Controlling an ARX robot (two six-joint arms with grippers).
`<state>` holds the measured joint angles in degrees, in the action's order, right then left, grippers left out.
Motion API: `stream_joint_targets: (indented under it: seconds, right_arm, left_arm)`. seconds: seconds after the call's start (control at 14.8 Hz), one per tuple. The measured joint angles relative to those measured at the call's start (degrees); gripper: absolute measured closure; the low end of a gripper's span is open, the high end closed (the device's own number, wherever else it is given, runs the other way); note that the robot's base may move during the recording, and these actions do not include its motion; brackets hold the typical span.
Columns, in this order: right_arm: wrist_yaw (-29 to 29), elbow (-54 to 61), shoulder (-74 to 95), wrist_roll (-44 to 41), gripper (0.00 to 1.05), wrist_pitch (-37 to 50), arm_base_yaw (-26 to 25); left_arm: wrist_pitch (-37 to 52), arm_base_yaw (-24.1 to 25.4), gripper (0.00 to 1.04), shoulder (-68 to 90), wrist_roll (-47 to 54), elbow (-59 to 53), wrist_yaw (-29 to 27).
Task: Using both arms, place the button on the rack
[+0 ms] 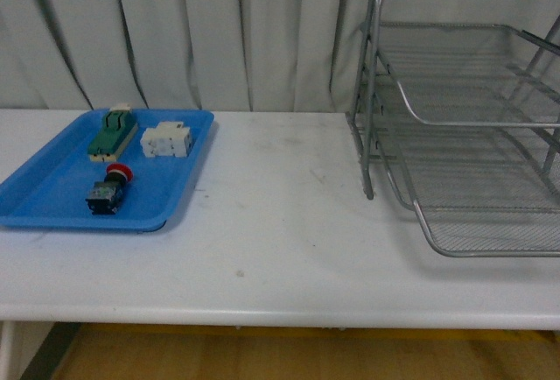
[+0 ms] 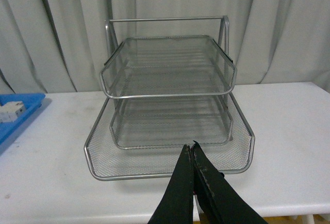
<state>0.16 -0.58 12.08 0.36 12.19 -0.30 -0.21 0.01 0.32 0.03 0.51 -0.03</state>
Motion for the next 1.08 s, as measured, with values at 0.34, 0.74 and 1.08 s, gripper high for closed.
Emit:
stream_joint_targets:
  seconds: [0.34, 0.74, 1.08]
  right_arm:
    - [0.0, 0.0, -1.2, 0.0, 1.03, -1.2, 0.0]
    - [-0.2, -0.1, -11.9, -0.2, 0.74, -12.4, 0.0]
    - [-0.2, -0.1, -11.9, -0.2, 0.12, -12.4, 0.0]
  left_arm:
    - [0.0, 0.0, 0.07, 0.0, 0.0, 0.0, 0.0]
    - [-7.0, -1.9, 0.07, 2.1, -1.8, 2.1, -4.1]
    - [14.8, -3.3, 0.07, 45.4, -4.4, 14.6, -1.5]
